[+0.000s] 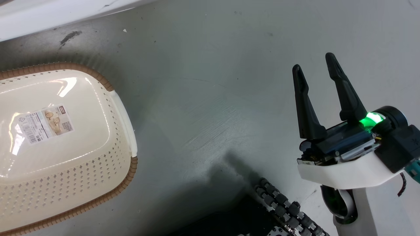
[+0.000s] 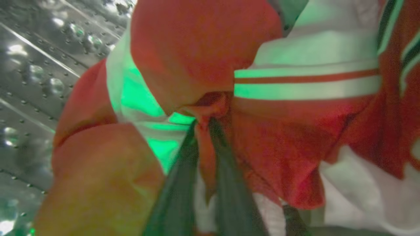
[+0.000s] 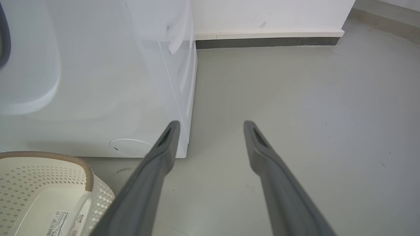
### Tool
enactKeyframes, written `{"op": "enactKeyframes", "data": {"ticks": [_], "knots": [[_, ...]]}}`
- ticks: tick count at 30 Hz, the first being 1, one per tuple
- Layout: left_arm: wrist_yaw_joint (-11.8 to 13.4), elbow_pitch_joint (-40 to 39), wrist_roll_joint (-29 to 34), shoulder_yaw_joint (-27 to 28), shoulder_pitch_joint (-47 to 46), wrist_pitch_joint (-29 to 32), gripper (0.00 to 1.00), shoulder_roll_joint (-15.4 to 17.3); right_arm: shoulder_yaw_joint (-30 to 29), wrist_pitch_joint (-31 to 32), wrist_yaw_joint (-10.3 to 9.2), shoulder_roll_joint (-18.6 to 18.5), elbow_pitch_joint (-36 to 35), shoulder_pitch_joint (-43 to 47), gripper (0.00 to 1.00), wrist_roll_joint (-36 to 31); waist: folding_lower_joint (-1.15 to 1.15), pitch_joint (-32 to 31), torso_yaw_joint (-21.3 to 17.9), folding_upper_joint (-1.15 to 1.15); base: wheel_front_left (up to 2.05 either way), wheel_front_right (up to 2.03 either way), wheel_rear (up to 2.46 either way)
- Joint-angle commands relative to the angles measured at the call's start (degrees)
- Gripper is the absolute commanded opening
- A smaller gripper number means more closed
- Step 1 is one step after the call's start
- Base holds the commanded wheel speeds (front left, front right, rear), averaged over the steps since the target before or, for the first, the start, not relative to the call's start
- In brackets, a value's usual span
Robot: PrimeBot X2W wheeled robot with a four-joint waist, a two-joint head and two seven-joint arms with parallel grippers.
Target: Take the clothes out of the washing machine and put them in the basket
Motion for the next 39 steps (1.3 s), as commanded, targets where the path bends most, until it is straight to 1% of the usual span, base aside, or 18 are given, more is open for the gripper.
{"op": "enactKeyframes", "data": {"ticks": [1,4,8,10,18,23,28,36,39], "knots": [[0.1,0.9,-0.1,-0.8,1.2,-0.8,0.00,1.0,0.0,-0.1,-0.05,0.2,-0.1,-0.3,1.00,0.5,0.01,0.0,0.0,0.00,0.00,0.00,0.00],[0.1,0.5,0.3,-1.1,0.3,-3.4,0.00,1.6,0.0,-0.1,-0.04,0.2,0.2,-0.9,1.00,0.5,0.01,-0.3,-0.2,0.00,0.00,0.00,0.00],[0.4,0.9,0.6,-0.5,-0.5,-8.4,0.00,1.2,-0.4,-0.1,-0.05,0.2,0.6,-1.4,1.00,0.2,0.01,-1.4,-0.2,0.00,0.00,0.00,0.00],[0.7,1.9,0.4,-0.1,0.0,-11.6,0.00,0.4,-1.0,-0.1,-0.04,0.2,0.9,-1.5,1.00,0.1,0.01,-2.3,0.1,0.00,0.00,0.00,0.00],[0.7,5.5,-0.3,-0.2,3.6,-24.5,0.00,-3.5,-3.8,-0.1,-0.05,0.1,2.7,-2.1,1.00,-0.8,0.01,-7.0,2.9,0.00,0.00,0.00,0.00],[0.7,7.9,-1.5,-0.1,8.8,-33.9,0.00,-6.9,-5.5,-0.1,-0.04,0.1,4.1,-1.5,1.00,-2.7,0.01,-11.3,5.3,0.00,0.00,0.00,0.00],[1.2,10.3,-4.1,0.7,16.4,-43.4,0.00,-11.4,-7.0,-0.1,-0.05,0.1,5.3,0.0,1.00,-4.8,0.01,-16.5,8.1,0.00,0.00,0.00,0.00],[1.3,13.0,-6.0,0.1,28.0,-54.6,0.00,-17.0,-7.7,-0.1,-0.05,0.1,7.1,2.4,1.00,-8.1,0.01,-24.5,12.0,0.00,0.00,0.00,0.00],[1.3,13.6,-6.7,-0.1,32.2,-57.5,0.00,-18.9,-7.9,-0.1,-0.04,0.1,7.8,3.6,1.00,-9.2,0.01,-27.3,13.3,0.00,0.00,0.00,0.00]]}}
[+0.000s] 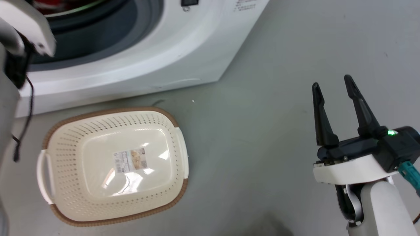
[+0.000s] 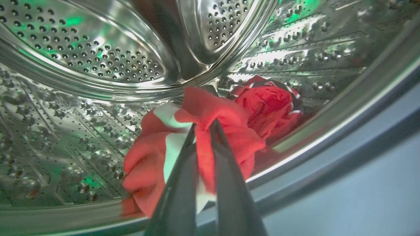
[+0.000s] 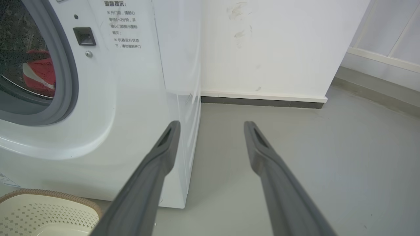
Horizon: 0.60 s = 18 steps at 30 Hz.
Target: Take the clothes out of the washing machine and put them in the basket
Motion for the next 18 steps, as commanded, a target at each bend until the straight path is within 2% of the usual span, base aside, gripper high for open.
{"op": "enactKeyframes", "data": {"ticks": [1,9,18], "knots": [[0.4,0.2,-0.3,-0.3,2.8,-1.5,0.00,-1.1,-0.2,-0.1,-0.05,0.1,0.5,1.3,1.00,-0.6,0.01,-4.3,2.9,0.00,0.00,0.00,0.00],[2.2,-4.3,-0.1,1.2,12.1,-4.0,0.00,-3.7,-0.2,-0.1,-0.06,0.0,1.9,3.5,1.00,-2.0,0.01,-10.6,5.7,0.00,0.00,0.00,0.00],[7.5,-23.6,5.0,10.1,25.8,-4.0,0.00,-3.3,-1.4,-0.1,-0.05,0.0,3.2,5.7,1.00,-2.2,0.01,-17.1,8.4,0.00,0.00,0.00,0.00]]}}
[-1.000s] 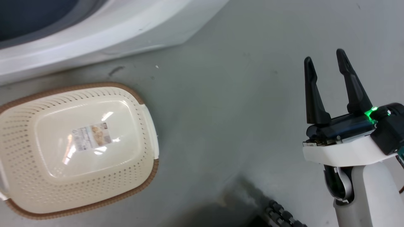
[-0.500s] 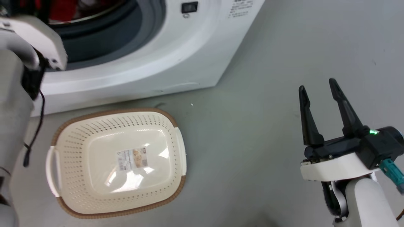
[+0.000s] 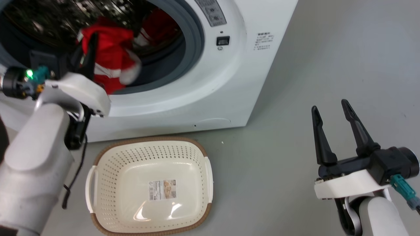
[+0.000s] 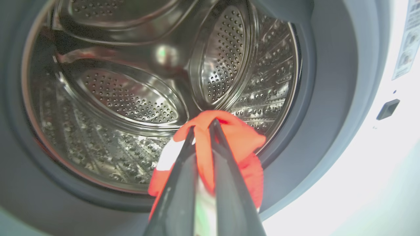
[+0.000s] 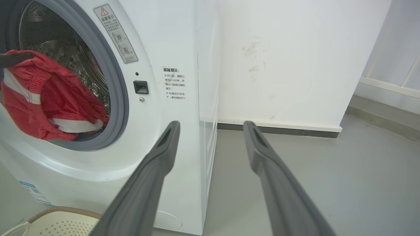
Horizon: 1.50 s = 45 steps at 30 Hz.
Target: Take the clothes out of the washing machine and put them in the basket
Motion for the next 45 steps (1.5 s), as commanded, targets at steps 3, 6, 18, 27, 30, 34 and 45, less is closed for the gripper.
{"op": "enactKeyframes", "data": {"ticks": [3,6,18,27,30,34,45], "knots": [[2.0,-8.2,1.6,4.3,7.3,-0.3,0.00,-1.0,-0.7,-0.1,-0.05,0.1,0.6,1.6,1.00,-0.1,0.01,-4.2,2.0,0.00,0.00,0.00,0.00],[3.0,-14.1,3.7,6.4,11.9,-0.3,0.00,-1.3,-1.1,-0.1,-0.05,0.1,1.0,2.3,1.00,0.1,0.01,-5.8,2.6,0.00,0.00,0.00,0.00],[5.7,-30.4,7.2,11.4,26.1,-0.2,0.00,-3.4,-2.2,-0.1,-0.06,0.1,1.4,4.2,1.00,-0.4,0.01,-8.8,4.7,0.00,0.00,0.00,0.00],[5.7,-30.5,6.8,8.1,36.4,1.2,0.00,-4.5,-1.9,-0.1,-0.05,0.1,1.1,3.5,1.00,0.2,0.01,-6.9,3.8,0.00,0.00,0.00,0.00],[4.7,-26.9,5.7,6.8,37.2,2.1,0.00,-5.6,-1.9,-0.1,-0.06,0.1,1.1,2.6,1.00,0.1,0.01,-5.3,2.9,0.00,0.00,0.00,0.00],[3.2,-19.5,5.2,5.8,35.5,1.8,0.00,-6.7,-1.7,-0.1,-0.06,0.1,0.6,1.5,1.00,0.2,0.01,-2.5,1.3,0.00,0.00,0.00,0.00],[-2.5,4.6,6.0,5.1,24.7,0.3,0.00,-8.9,-0.8,-0.1,-0.05,0.1,-2.1,-2.5,1.00,0.9,0.01,10.0,-4.2,0.00,0.00,0.00,0.00]]}}
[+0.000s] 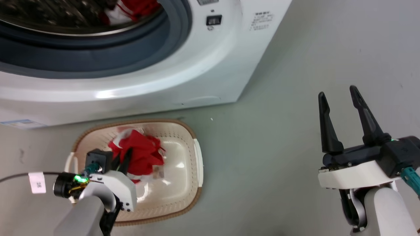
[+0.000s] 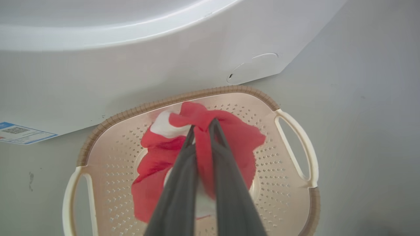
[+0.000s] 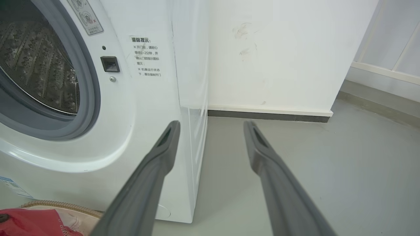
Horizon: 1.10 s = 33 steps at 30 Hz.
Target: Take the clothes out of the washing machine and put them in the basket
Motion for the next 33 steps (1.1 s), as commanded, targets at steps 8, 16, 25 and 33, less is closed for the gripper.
{"op": "enactKeyframes", "data": {"ticks": [8,16,25,33], "knots": [[-2.7,15.0,1.0,-0.3,-9.9,-0.7,0.00,-1.3,0.2,-0.1,-0.05,0.1,-2.1,-2.6,1.00,0.4,0.00,11.4,-4.5,0.00,0.00,0.00,0.00],[-2.6,23.6,-0.9,3.3,-14.7,-0.9,0.00,-2.7,-0.3,-0.1,-0.05,0.1,-3.2,-3.5,1.00,0.4,0.00,15.6,-5.4,0.00,0.00,0.00,0.00],[-1.8,23.1,-0.7,7.8,-12.9,-0.9,1.00,-3.3,0.2,-0.1,-0.05,0.1,-2.8,-3.6,1.00,-0.7,0.00,14.1,-5.1,0.00,0.00,0.00,0.00],[-1.8,19.2,1.6,10.5,-10.0,-0.9,1.00,-4.7,0.3,-0.1,-0.05,0.1,-2.0,-3.6,1.00,-0.7,0.00,9.5,-3.6,0.00,0.00,0.00,0.00]]}}
